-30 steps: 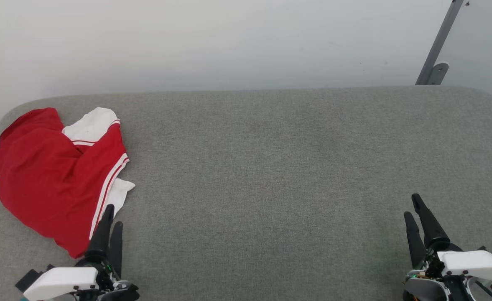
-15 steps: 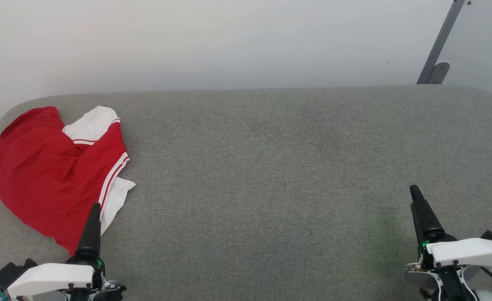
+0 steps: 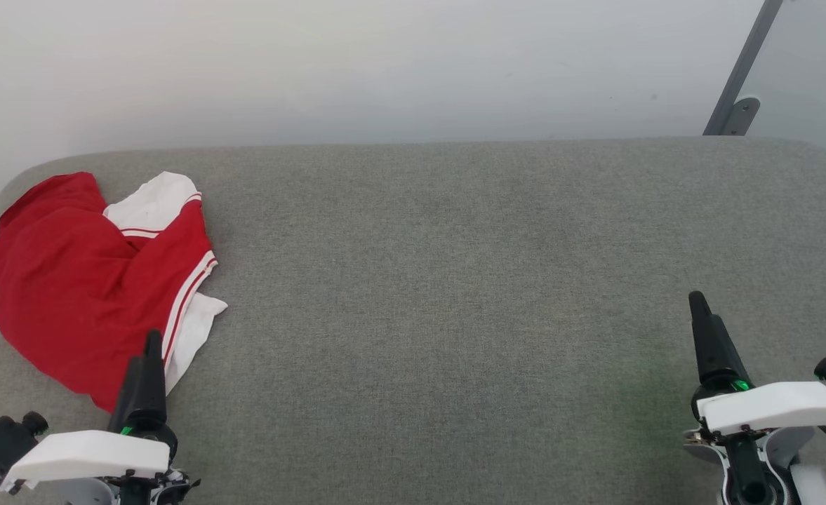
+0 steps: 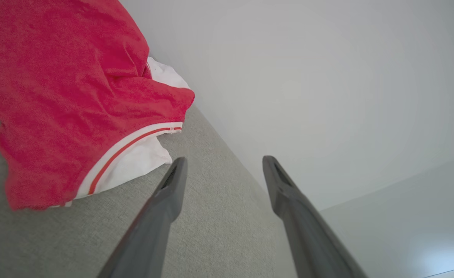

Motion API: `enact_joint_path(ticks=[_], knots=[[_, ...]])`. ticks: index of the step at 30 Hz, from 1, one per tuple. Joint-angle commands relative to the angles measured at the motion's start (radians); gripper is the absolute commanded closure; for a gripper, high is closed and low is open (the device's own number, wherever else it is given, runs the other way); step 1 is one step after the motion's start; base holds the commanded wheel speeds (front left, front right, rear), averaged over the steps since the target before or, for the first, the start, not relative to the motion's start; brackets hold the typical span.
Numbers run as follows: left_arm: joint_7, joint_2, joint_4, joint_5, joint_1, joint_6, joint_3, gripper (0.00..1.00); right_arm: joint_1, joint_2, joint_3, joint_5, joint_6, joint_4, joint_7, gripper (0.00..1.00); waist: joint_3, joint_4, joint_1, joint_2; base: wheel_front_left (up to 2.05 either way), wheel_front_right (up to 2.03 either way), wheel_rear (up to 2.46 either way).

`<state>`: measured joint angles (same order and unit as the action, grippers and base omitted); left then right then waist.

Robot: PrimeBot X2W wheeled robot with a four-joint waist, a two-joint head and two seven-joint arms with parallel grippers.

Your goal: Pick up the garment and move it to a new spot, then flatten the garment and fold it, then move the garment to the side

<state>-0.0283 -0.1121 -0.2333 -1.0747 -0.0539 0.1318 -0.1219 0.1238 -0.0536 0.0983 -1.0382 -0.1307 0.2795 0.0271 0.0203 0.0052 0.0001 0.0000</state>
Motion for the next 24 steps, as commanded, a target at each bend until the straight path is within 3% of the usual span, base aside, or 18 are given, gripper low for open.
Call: enact_joint_path(ticks=[1, 24], knots=[[-0.013, -0.015, 0.026, 0.059, -0.009, -0.001, 0.003, 0.00, 0.028, 0.000, -0.001, 0.061, 0.000, -0.026, 0.015, 0.00, 0.001, 0.001, 0.0000, 0.0000, 0.00, 0.00, 0.00], [-0.086, -0.037, 0.051, 0.419, 0.016, -0.002, 0.006, 0.00, 0.033, -0.003, -0.013, 0.569, 0.000, -0.054, 0.087, 0.00, 0.016, 0.005, 0.0000, 0.0000, 0.00, 0.00, 0.00]])
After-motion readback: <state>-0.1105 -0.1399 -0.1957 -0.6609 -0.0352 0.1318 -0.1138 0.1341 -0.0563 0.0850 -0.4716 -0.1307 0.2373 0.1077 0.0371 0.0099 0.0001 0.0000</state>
